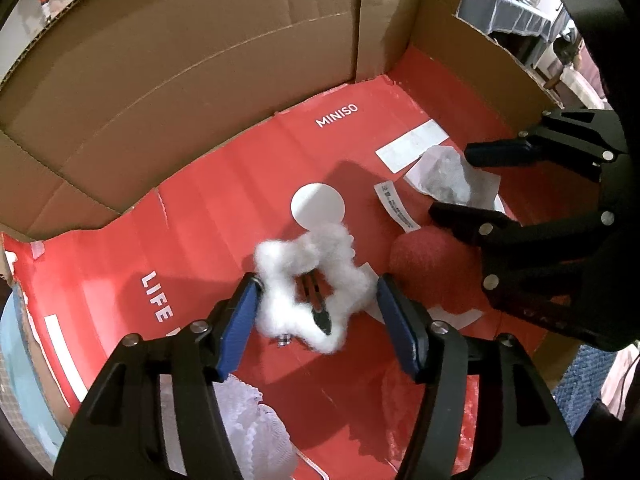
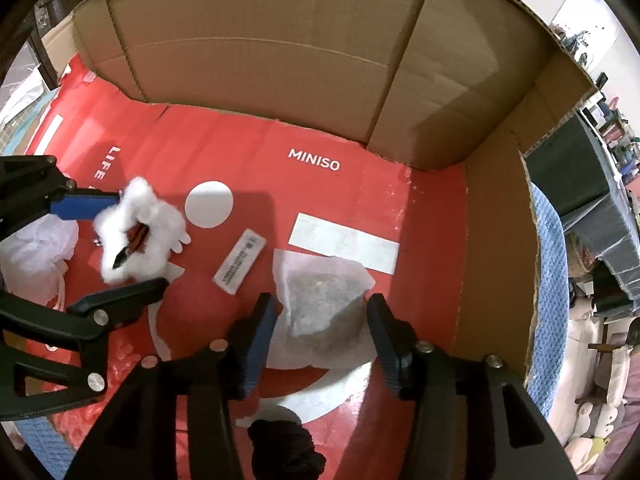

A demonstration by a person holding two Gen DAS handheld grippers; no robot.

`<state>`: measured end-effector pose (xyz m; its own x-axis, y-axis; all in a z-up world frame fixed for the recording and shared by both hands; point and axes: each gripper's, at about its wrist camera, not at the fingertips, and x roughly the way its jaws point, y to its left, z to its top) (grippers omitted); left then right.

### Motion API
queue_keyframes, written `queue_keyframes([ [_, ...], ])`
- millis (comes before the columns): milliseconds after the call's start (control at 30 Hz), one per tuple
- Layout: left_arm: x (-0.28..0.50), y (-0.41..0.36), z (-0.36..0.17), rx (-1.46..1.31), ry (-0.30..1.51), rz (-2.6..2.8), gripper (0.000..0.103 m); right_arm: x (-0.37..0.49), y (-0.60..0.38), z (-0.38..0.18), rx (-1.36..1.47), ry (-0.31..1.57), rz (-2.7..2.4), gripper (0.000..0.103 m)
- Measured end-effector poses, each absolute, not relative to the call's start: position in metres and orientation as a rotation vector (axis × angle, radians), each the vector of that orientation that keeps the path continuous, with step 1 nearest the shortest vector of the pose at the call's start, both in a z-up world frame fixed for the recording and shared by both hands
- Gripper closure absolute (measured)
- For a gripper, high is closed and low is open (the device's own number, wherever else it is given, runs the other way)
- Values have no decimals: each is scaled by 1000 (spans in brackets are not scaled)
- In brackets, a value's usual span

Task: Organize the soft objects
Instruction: 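Carry the star and tissue into the box and open both tools to release them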

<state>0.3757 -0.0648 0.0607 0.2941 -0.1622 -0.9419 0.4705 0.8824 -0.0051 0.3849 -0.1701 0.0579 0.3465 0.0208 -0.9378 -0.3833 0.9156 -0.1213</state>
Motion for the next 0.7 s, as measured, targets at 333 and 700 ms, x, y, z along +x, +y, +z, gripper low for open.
queue_keyframes([
  [333, 373, -62, 75, 277, 1182, -424, 43, 376, -163, 63, -352, 1189, 260, 50],
  [700, 339, -46, 118, 204, 1069, -432, 43, 354, -154, 95, -347, 1118, 230, 35],
])
